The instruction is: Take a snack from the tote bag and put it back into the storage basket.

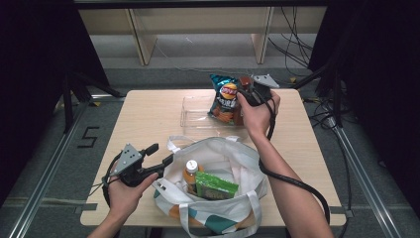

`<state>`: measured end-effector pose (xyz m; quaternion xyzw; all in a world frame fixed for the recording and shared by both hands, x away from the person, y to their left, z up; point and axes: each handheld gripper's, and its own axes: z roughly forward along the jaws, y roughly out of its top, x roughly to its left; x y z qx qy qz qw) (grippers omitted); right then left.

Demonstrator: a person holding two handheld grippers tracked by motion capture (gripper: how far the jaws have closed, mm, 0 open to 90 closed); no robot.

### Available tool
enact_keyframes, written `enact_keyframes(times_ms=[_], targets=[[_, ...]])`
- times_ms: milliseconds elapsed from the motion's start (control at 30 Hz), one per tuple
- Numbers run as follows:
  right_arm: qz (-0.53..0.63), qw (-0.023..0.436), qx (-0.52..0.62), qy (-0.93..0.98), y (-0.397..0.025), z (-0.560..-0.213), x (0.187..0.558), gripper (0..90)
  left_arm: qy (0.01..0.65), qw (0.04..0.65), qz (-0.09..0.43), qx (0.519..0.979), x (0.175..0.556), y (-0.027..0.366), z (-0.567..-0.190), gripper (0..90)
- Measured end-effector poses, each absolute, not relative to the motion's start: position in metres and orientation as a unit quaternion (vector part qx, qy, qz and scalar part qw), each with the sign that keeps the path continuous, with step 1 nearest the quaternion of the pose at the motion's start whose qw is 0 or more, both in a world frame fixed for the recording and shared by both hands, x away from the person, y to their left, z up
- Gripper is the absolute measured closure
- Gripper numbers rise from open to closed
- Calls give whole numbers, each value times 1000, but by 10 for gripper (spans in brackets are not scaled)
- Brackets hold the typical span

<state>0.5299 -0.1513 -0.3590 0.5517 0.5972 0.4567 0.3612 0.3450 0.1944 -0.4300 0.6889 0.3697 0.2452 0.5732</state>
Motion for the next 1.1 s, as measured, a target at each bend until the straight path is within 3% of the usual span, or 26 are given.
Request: enact_keyframes(times_ms=[1100], targets=[[427,325,570,622,-152,-395,530,379,369,573,245,689,345,194,-430,329]])
